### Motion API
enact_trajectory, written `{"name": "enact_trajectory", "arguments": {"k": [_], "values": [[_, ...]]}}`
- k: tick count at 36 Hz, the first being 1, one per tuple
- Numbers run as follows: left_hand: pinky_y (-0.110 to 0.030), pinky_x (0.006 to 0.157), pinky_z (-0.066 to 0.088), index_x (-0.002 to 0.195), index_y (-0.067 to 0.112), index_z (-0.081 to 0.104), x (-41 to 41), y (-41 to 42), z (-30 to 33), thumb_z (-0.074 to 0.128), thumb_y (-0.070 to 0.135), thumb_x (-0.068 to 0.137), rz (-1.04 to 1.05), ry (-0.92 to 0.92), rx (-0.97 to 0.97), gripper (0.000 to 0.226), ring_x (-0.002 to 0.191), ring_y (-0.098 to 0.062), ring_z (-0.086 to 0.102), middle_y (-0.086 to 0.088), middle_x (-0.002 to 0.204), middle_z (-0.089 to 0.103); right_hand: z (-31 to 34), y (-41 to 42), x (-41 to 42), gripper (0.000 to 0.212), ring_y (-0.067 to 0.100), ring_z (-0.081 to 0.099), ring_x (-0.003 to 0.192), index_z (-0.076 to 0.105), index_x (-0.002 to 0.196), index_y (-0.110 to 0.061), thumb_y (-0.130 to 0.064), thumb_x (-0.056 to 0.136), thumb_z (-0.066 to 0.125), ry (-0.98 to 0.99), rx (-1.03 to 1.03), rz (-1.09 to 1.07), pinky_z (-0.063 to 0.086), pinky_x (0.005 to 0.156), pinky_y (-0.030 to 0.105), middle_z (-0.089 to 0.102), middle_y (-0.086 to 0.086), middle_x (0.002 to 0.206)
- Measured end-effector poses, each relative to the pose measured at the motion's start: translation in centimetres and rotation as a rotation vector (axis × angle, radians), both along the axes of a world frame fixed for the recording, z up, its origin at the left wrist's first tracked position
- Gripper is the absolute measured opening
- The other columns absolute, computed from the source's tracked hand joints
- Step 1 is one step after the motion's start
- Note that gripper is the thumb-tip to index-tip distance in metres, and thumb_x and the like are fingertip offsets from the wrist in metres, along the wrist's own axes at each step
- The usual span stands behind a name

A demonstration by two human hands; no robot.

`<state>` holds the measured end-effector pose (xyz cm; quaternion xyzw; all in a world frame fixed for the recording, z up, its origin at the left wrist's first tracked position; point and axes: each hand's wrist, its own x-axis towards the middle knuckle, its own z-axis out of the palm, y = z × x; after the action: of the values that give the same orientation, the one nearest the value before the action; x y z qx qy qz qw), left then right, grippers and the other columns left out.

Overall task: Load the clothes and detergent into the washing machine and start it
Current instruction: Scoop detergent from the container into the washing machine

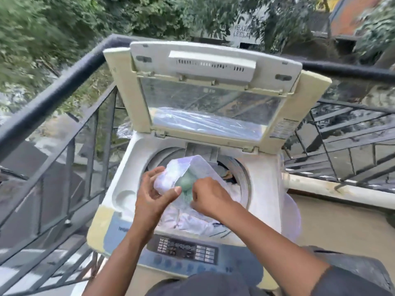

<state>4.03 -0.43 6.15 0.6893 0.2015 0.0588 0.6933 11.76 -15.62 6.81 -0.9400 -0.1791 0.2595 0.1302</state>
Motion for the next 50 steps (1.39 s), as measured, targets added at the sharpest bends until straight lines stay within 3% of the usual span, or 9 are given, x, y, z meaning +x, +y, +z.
{"name": "enact_trajectory", "arguments": {"k": [4, 8, 15, 23, 28, 32, 39, 46, 50], "values": [[-0.024, 0.087, 0.060, 0.135, 0.019, 0.054, 0.0, 0.7, -0.6, 0.088, 0.043, 0.057, -0.007, -0.021, 0.024, 0.089, 0.104, -0.003, 0.073, 0.025, 0.120, 0.071, -0.9, 2.1, 0.2, 0.016, 0.035, 0.067, 0.103, 0.070, 0.106, -0.014, -0.024, 0.094, 0.064, 0.030, -0.019, -0.033, 0.041, 0.069, 0.032, 0.069, 0.013, 0.108], [-0.030, 0.091, 0.061, 0.133, 0.023, 0.056, 0.0, 1.2, -1.6, 0.090, 0.042, 0.059, 0.004, -0.017, -0.001, 0.084, 0.108, -0.015, 0.074, 0.004, 0.127, 0.071, -1.4, 3.2, 0.6, 0.026, 0.035, 0.066, 0.108, 0.068, 0.108, -0.012, -0.034, 0.096, 0.063, 0.066, -0.043, -0.065, 0.043, 0.072, 0.034, 0.067, 0.014, 0.114], [-0.032, 0.096, 0.061, 0.129, 0.019, 0.057, 0.5, 1.4, -2.7, 0.088, 0.042, 0.060, -0.004, -0.002, -0.042, 0.079, 0.108, -0.013, 0.074, 0.014, 0.120, 0.072, -1.5, 3.8, 1.0, 0.021, 0.034, 0.065, 0.111, 0.068, 0.112, -0.010, -0.022, 0.097, 0.061, 0.081, -0.121, -0.057, 0.047, 0.075, 0.035, 0.067, 0.013, 0.117], [-0.048, 0.104, 0.056, 0.131, 0.027, 0.058, 1.0, 1.6, -3.4, 0.090, 0.046, 0.061, 0.001, 0.035, -0.053, 0.079, 0.115, -0.022, 0.072, -0.003, 0.130, 0.069, -0.9, 2.9, 1.1, 0.023, 0.034, 0.064, 0.111, 0.066, 0.110, -0.010, -0.028, 0.095, 0.066, 0.028, -0.141, -0.048, 0.045, 0.073, 0.034, 0.066, 0.013, 0.116], [-0.035, 0.097, 0.058, 0.130, 0.023, 0.059, 1.2, 1.2, -3.2, 0.089, 0.048, 0.059, 0.023, 0.026, -0.049, 0.081, 0.113, -0.013, 0.072, 0.005, 0.127, 0.069, -0.1, 2.0, 1.1, 0.009, 0.031, 0.064, 0.106, 0.057, 0.089, -0.019, -0.026, 0.091, 0.063, -0.015, -0.146, -0.070, 0.042, 0.068, 0.032, 0.058, 0.005, 0.096], [-0.014, 0.079, 0.056, 0.133, 0.020, 0.057, 1.2, 1.0, -2.9, 0.088, 0.044, 0.058, 0.038, 0.005, -0.066, 0.085, 0.098, 0.000, 0.073, 0.009, 0.121, 0.069, 1.0, 1.1, 1.0, 0.017, 0.035, 0.065, 0.108, 0.067, 0.103, -0.014, -0.028, 0.094, 0.061, -0.167, -0.129, -0.048, 0.040, 0.071, 0.032, 0.068, 0.013, 0.112], [-0.014, 0.078, 0.055, 0.131, 0.023, 0.060, 1.2, 1.4, -2.9, 0.086, 0.052, 0.055, 0.057, -0.006, -0.044, 0.085, 0.097, 0.000, 0.073, 0.011, 0.119, 0.069, 2.0, -0.9, 0.6, 0.022, 0.036, 0.067, 0.089, 0.067, 0.095, -0.016, -0.032, 0.103, 0.053, -0.390, 0.002, -0.028, 0.038, 0.064, 0.032, 0.069, 0.010, 0.092], [-0.051, 0.108, 0.053, 0.127, 0.039, 0.062, 1.1, 2.5, -3.9, 0.091, 0.055, 0.060, 0.049, 0.022, 0.035, 0.075, 0.123, -0.025, 0.067, 0.004, 0.134, 0.066, 0.0, -2.9, 0.2, 0.023, 0.029, 0.060, 0.063, 0.061, 0.085, -0.018, -0.032, 0.103, 0.056, -0.511, 0.071, 0.123, 0.054, 0.055, 0.039, 0.056, 0.001, 0.072], [-0.033, 0.097, 0.057, 0.129, 0.036, 0.060, 1.1, 2.6, -3.7, 0.090, 0.054, 0.060, 0.029, 0.016, 0.033, 0.077, 0.118, -0.016, 0.069, 0.003, 0.132, 0.066, -1.1, -3.7, 0.0, 0.023, 0.030, 0.053, 0.055, 0.056, 0.077, -0.014, -0.023, 0.097, 0.057, -0.510, 0.017, 0.110, 0.051, 0.050, 0.038, 0.052, 0.002, 0.064]]}}
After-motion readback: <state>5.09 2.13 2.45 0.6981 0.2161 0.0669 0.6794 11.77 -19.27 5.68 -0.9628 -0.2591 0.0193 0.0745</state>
